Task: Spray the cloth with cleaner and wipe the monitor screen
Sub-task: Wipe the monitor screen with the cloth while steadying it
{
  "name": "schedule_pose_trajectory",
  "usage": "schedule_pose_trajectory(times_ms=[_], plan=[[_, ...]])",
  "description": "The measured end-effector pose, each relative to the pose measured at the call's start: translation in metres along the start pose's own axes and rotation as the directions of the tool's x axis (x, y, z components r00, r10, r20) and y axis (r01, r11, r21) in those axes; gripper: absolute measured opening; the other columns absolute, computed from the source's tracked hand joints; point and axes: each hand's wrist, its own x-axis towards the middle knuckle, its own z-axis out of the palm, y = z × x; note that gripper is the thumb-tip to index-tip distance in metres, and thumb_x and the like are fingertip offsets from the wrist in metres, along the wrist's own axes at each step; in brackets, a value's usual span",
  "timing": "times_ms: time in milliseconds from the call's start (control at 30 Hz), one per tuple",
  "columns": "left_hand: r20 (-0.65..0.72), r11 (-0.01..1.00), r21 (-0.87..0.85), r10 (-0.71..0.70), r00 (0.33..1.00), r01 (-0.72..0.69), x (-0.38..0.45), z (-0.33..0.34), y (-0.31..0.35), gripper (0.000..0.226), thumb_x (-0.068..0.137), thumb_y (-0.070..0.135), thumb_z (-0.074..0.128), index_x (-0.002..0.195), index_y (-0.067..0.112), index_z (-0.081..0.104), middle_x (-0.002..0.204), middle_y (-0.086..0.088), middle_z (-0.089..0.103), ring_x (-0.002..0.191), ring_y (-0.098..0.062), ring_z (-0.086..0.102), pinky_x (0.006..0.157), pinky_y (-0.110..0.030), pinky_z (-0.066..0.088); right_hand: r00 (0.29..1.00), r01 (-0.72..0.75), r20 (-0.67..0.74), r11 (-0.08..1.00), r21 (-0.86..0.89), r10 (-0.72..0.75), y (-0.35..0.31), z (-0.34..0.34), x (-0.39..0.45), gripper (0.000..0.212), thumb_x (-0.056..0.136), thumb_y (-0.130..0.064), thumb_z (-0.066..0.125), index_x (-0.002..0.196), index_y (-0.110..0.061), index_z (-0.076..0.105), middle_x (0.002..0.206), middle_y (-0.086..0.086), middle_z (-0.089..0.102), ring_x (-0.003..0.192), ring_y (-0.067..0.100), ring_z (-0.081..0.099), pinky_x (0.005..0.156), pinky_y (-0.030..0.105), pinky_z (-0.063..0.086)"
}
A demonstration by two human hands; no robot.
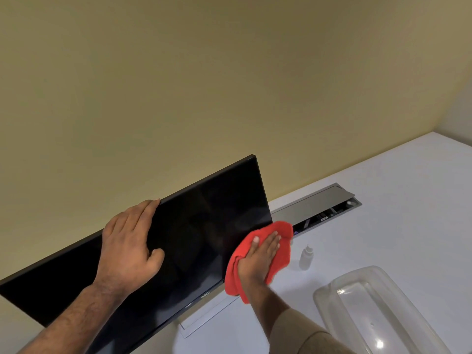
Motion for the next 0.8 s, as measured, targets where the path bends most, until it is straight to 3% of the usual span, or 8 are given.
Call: schedule_pose_trajectory(times_ms=[100, 233, 333, 433, 533, 600, 667, 800], plan=[[0.001, 1.0, -0.002, 0.0, 1.0, 0.0, -0.001, 0.0, -0.001, 0.093, 0.056, 0.028, 0.056, 0.147, 0.014, 0.042, 0.143, -0.007, 0.052, 0.127, -0.028, 0.049, 0.107, -0.048, 0.033, 0.999, -0.046, 0.029, 0.999, -0.003, 0.046, 0.011, 0.001, -0.006, 0.065, 0.103, -0.042, 0.02, 0.156, -0.015, -0.006, 0.166, 0.004, -0.002, 0.153, 0.023, 0.002, 0.124, 0.037, 0.006], [0.005, 1.0, -0.005, 0.002, 1.0, -0.002, 0.0, -0.001, -0.002, 0.094, 0.055, 0.028, 0.056, 0.147, 0.014, 0.042, 0.143, -0.007, 0.053, 0.127, -0.029, 0.05, 0.107, -0.047, 0.033, 0.999, -0.006, -0.036, 0.996, 0.086, 0.01, -0.011, 0.005, -0.008, 0.055, 0.107, -0.029, 0.027, 0.156, -0.011, 0.011, 0.165, 0.007, 0.01, 0.152, 0.023, 0.006, 0.121, 0.029, 0.003], [-0.003, 1.0, -0.006, 0.006, 1.0, -0.006, -0.001, -0.001, -0.001, 0.094, 0.055, 0.028, 0.056, 0.147, 0.014, 0.042, 0.142, -0.007, 0.053, 0.126, -0.028, 0.049, 0.107, -0.045, 0.032, 0.969, 0.244, -0.09, 0.954, 0.172, -0.231, -0.042, 0.007, -0.019, 0.051, 0.106, -0.027, 0.03, 0.154, -0.01, 0.023, 0.164, 0.004, 0.018, 0.153, 0.02, 0.008, 0.123, 0.034, 0.011], [-0.015, 1.0, -0.008, 0.013, 1.0, -0.013, -0.001, -0.002, -0.001, 0.093, 0.056, 0.033, 0.05, 0.147, 0.014, 0.043, 0.142, -0.007, 0.054, 0.126, -0.028, 0.049, 0.106, -0.044, 0.03, 0.839, 0.544, -0.057, 0.83, 0.122, -0.541, -0.077, 0.015, -0.034, 0.053, 0.107, -0.036, 0.025, 0.156, -0.018, 0.018, 0.165, -0.002, 0.016, 0.153, 0.017, 0.004, 0.123, 0.031, 0.008], [-0.014, 1.0, -0.016, 0.012, 1.0, -0.012, 0.0, -0.002, -0.001, 0.093, 0.056, 0.033, 0.049, 0.146, 0.014, 0.043, 0.142, -0.007, 0.054, 0.127, -0.028, 0.049, 0.106, -0.045, 0.031, 0.744, 0.668, 0.01, 0.744, -0.02, -0.668, -0.095, 0.027, -0.042, 0.059, 0.105, -0.046, 0.021, 0.158, -0.023, 0.009, 0.166, -0.004, 0.007, 0.153, 0.022, -0.001, 0.123, 0.034, -0.002], [-0.009, 1.0, -0.021, 0.011, 1.0, -0.011, 0.001, -0.002, 0.0, 0.094, 0.055, 0.031, 0.052, 0.147, 0.014, 0.043, 0.142, -0.007, 0.054, 0.128, -0.028, 0.05, 0.107, -0.046, 0.032, 0.761, 0.646, 0.019, 0.755, -0.111, -0.648, -0.085, 0.031, -0.042, 0.063, 0.103, -0.049, 0.02, 0.158, -0.021, 0.007, 0.166, -0.003, 0.004, 0.153, 0.022, -0.002, 0.123, 0.037, -0.005], [-0.009, 1.0, -0.026, 0.007, 1.0, -0.007, 0.001, -0.002, 0.001, 0.093, 0.055, 0.028, 0.053, 0.146, 0.013, 0.044, 0.142, -0.007, 0.054, 0.127, -0.029, 0.05, 0.107, -0.047, 0.032, 0.833, 0.548, 0.002, 0.824, -0.145, -0.554, -0.063, 0.034, -0.042, 0.065, 0.102, -0.051, 0.02, 0.157, -0.02, 0.004, 0.166, -0.002, 0.002, 0.153, 0.019, -0.003, 0.122, 0.039, -0.005], [-0.002, 1.0, -0.023, 0.006, 1.0, -0.006, 0.0, -0.001, 0.001, 0.093, 0.055, 0.027, 0.055, 0.147, 0.013, 0.044, 0.142, -0.007, 0.054, 0.127, -0.029, 0.05, 0.107, -0.047, 0.032, 0.985, 0.174, 0.019, 0.984, -0.035, -0.174, -0.009, 0.032, -0.052, 0.066, 0.104, -0.04, 0.034, 0.152, -0.018, -0.006, 0.164, 0.002, -0.006, 0.153, 0.022, -0.004, 0.123, 0.037, 0.0]])
